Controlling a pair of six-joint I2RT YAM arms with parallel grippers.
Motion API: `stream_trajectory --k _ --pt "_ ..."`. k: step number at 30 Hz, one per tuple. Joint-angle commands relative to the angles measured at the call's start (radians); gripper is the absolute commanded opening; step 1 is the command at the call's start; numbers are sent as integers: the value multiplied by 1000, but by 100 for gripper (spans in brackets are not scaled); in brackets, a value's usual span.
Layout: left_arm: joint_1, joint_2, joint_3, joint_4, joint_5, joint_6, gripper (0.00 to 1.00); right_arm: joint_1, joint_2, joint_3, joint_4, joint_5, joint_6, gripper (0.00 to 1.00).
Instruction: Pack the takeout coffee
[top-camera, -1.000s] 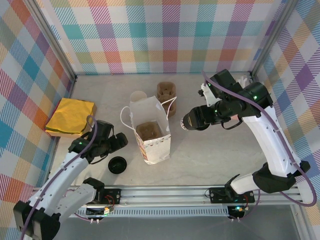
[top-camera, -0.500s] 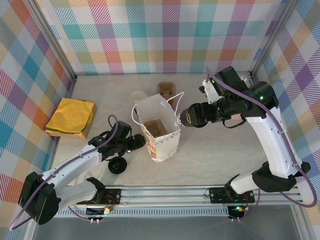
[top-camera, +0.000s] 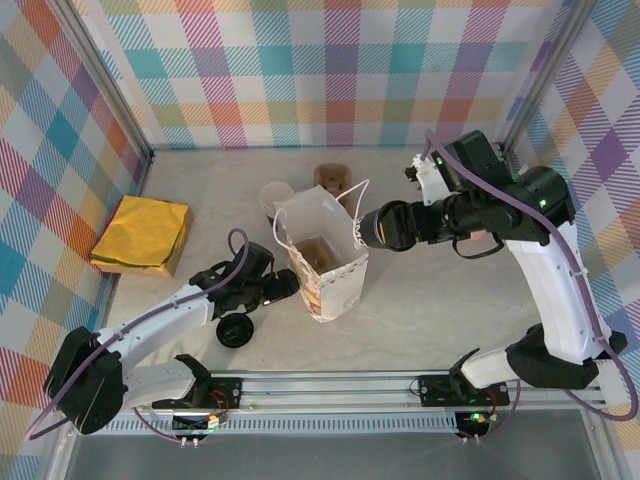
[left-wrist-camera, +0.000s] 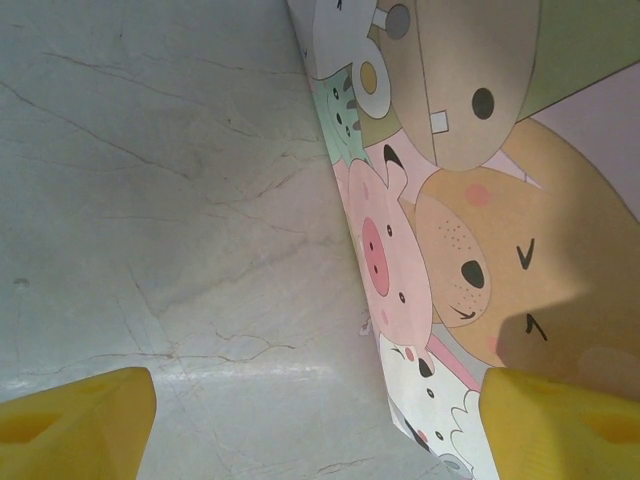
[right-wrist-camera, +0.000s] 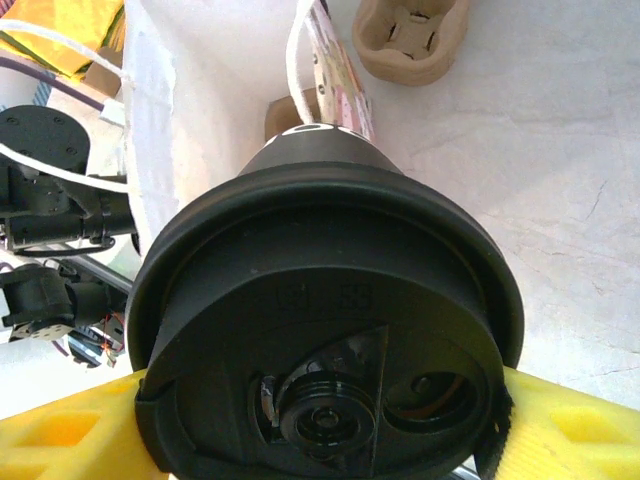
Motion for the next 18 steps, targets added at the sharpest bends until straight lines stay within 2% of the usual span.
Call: stream_trajectory --k 1,18 --pt "-16 5 27 16 -17 -15 84 7 -8 11 -61 -49 12 69" --pt "-39 11 28 39 -15 -16 84 101 109 24 23 -38 35 69"
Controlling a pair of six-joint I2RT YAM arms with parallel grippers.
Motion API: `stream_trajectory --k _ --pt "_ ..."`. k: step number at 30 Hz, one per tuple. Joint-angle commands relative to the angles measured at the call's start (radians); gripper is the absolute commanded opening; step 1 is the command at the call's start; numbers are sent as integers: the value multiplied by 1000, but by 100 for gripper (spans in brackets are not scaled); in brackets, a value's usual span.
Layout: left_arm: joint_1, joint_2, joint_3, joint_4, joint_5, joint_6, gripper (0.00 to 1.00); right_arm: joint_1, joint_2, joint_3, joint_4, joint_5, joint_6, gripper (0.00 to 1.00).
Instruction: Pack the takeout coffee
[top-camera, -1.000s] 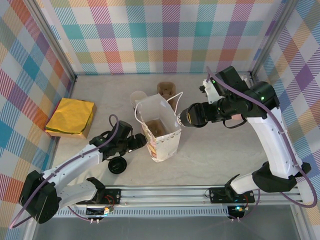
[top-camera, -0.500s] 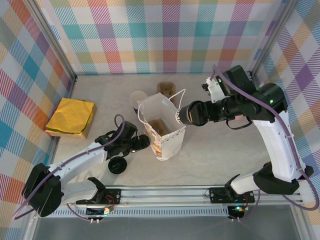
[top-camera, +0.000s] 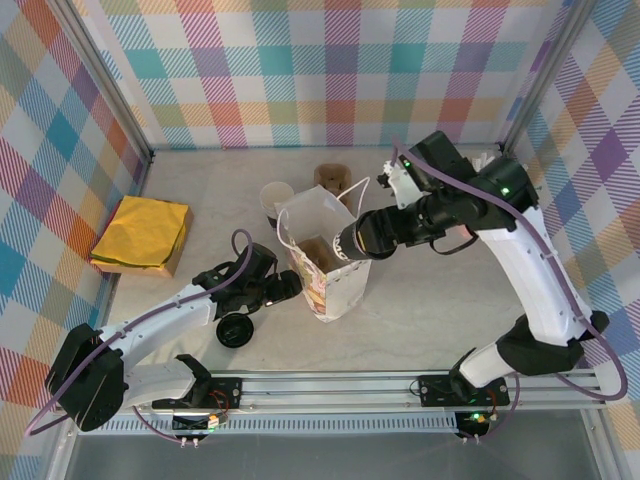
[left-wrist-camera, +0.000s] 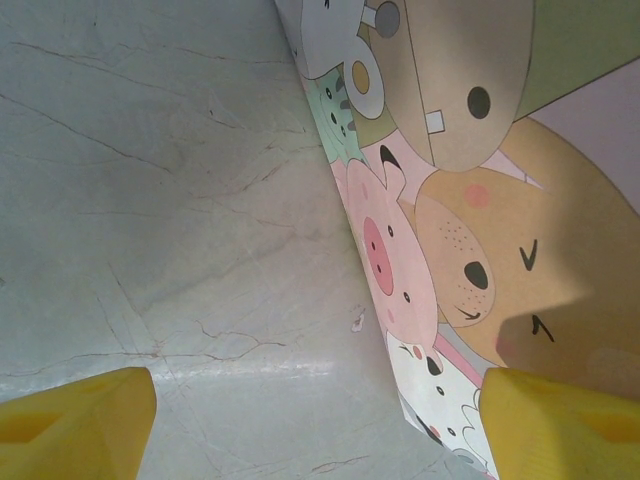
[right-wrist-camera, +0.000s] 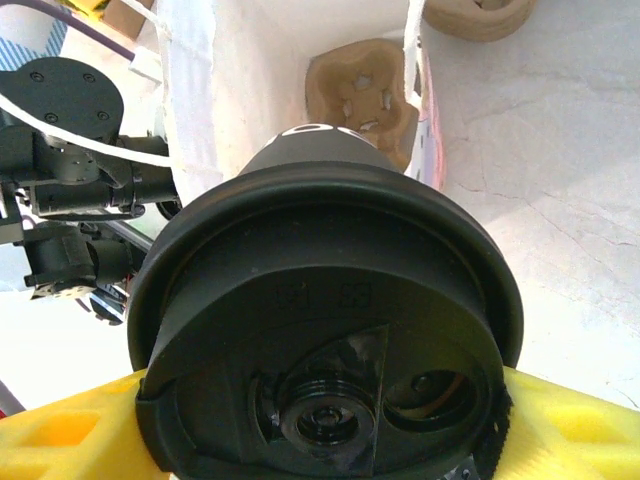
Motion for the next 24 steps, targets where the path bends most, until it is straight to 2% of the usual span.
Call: stream_trajectory --k 1,24 --pt "-17 -6 25 28 -8 -10 84 21 31 35 17 12 13 69" --pt "-18 -45 -4 41 -1 -6 84 130 324 216 -36 172 -14 69"
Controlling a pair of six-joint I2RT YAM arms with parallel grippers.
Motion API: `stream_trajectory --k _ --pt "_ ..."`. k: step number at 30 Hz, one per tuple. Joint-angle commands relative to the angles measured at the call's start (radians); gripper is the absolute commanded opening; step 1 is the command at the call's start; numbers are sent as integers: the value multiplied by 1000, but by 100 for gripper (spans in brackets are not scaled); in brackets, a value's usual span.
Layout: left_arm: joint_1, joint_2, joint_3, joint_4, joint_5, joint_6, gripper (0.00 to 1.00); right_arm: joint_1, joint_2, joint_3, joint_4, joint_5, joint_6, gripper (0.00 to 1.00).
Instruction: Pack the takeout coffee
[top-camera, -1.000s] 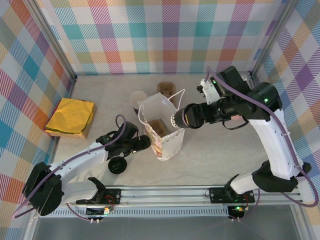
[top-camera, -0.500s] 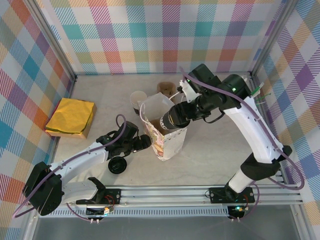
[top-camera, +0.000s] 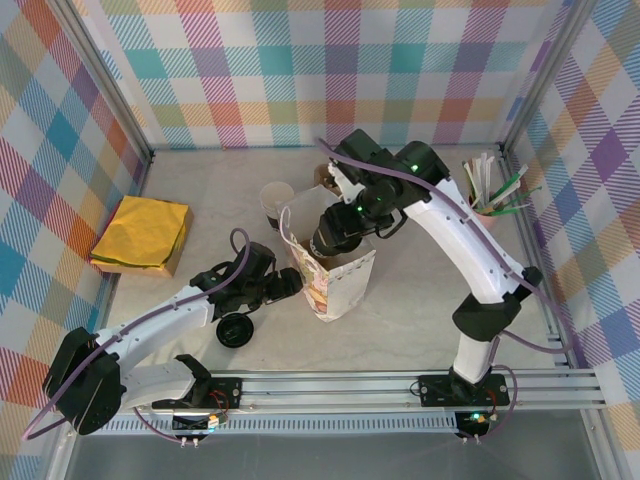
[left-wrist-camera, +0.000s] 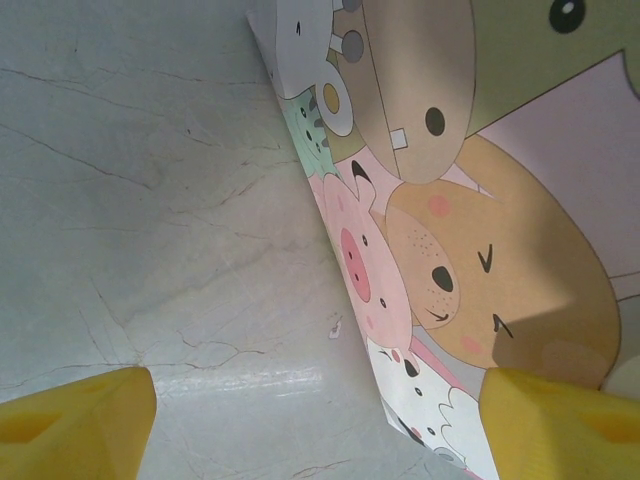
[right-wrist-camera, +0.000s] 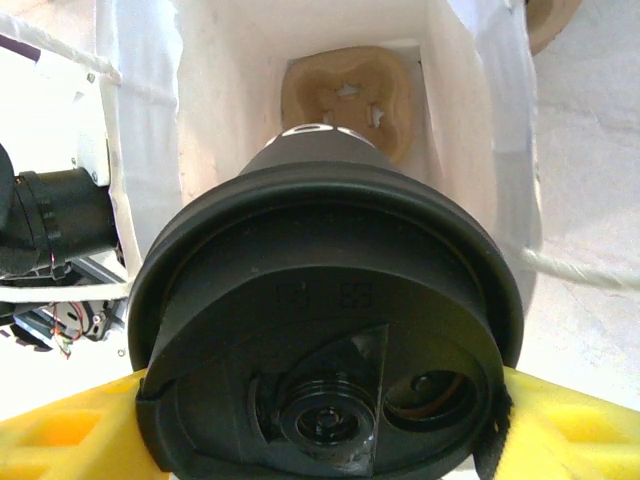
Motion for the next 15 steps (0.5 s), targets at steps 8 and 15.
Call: stream_trajectory --k 8,15 --pt "-18 -44 -10 9 -19 -2 84 32 83 54 -71 51 -9 69" --pt "-18 -53 -17 10 -18 1 84 40 131 50 -99 62 -10 69"
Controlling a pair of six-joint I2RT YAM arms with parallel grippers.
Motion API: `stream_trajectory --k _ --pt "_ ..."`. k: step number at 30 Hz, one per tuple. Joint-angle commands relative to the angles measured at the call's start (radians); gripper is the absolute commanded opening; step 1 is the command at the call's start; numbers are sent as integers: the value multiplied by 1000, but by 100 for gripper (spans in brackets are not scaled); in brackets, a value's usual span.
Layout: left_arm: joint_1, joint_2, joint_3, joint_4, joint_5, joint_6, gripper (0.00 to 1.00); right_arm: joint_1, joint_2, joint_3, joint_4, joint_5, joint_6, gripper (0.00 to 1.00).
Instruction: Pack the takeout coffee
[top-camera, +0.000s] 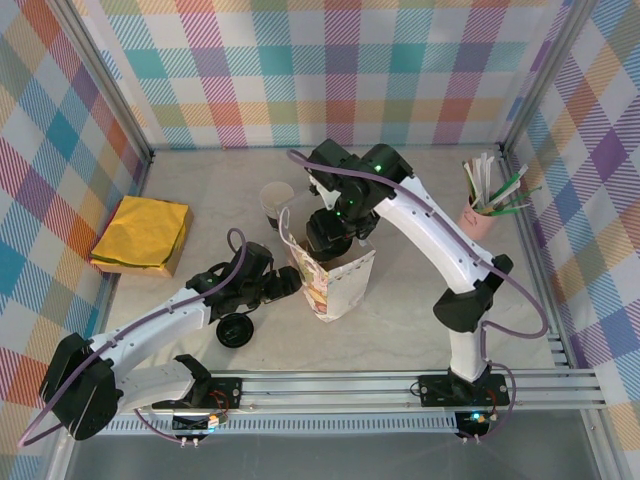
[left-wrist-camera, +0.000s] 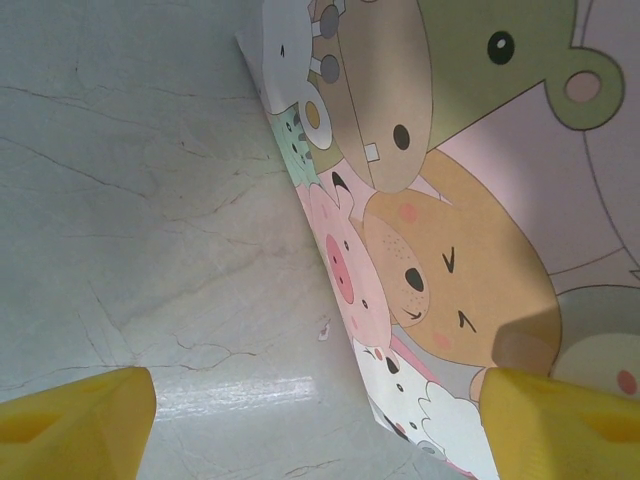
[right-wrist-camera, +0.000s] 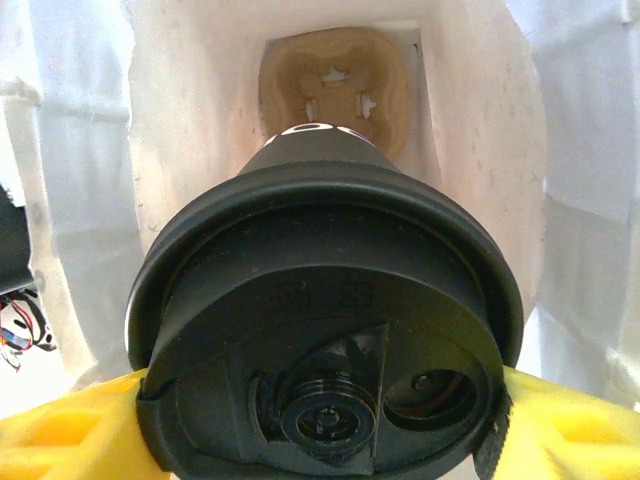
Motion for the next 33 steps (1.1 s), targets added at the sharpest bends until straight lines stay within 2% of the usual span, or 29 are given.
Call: stream_trajectory --k 1,12,21,27,33 --pt "-18 -20 -14 11 -10 2 84 8 21 23 -89 20 -9 69" --pt "-18 -76 -19 -36 -52 20 85 8 56 -7 -130 18 -12 69" --pt "-13 -146 -1 -109 -127 56 88 8 52 -61 -146 20 7 69" --pt "-9 -125 -4 -94 -115 63 88 22 73 -17 -175 39 9 69" --pt "24 -129 10 -115 -129 94 88 26 68 -45 -176 38 12 69"
